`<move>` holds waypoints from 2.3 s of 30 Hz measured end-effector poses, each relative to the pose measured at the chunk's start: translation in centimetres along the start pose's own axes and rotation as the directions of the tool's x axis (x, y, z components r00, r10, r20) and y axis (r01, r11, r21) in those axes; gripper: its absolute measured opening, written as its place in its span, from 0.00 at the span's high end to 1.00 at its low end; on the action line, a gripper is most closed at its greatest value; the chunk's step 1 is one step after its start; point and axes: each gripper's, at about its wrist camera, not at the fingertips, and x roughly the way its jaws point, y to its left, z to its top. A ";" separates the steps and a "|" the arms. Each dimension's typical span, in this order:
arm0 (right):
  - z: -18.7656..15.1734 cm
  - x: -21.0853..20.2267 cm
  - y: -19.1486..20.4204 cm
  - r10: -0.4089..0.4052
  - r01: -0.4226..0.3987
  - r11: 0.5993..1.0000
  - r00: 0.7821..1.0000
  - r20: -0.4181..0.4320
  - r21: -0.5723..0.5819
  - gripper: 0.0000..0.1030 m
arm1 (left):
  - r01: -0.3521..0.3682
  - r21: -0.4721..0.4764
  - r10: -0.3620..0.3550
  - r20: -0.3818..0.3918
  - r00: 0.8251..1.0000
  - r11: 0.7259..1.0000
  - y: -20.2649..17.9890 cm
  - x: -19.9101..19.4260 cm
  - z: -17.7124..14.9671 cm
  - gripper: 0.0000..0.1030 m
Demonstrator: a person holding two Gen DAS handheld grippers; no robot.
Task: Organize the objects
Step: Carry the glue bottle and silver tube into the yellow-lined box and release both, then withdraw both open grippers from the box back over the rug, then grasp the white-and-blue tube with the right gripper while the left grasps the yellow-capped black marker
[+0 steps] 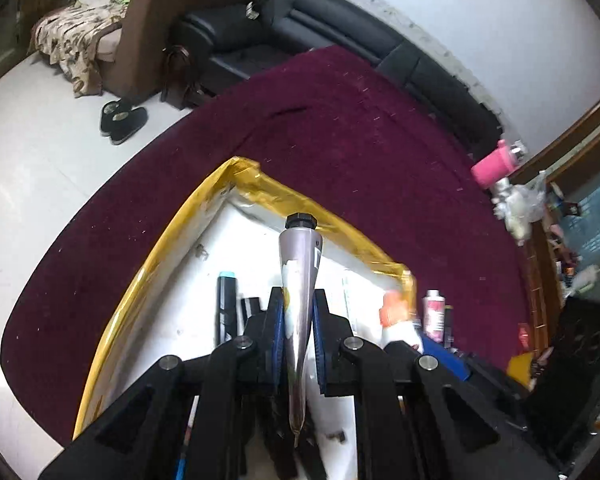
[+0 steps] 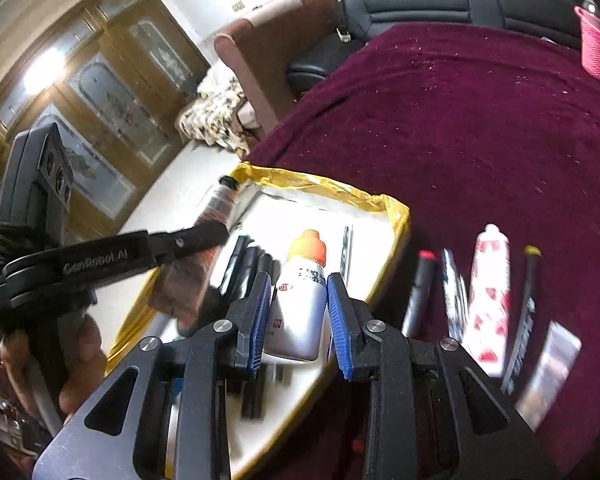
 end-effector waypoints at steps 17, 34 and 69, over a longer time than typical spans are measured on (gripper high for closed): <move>2.1 5.0 -1.0 -0.093 0.089 0.995 0.992 -0.083 -0.048 0.72 | -0.037 -0.033 0.033 -0.097 0.995 0.999 0.9 3.5 0.6 0.85; -5.3 -7.8 -2.9 -0.010 0.010 1.000 0.989 0.147 -0.001 0.42 | -0.047 0.100 0.032 0.141 0.989 0.994 -3.6 -4.9 -5.9 0.66; -12.0 -11.1 -14.2 -0.349 0.342 0.921 0.937 0.005 0.186 0.74 | -0.010 0.396 0.037 -0.062 0.997 0.918 -15.0 -1.1 -14.4 0.20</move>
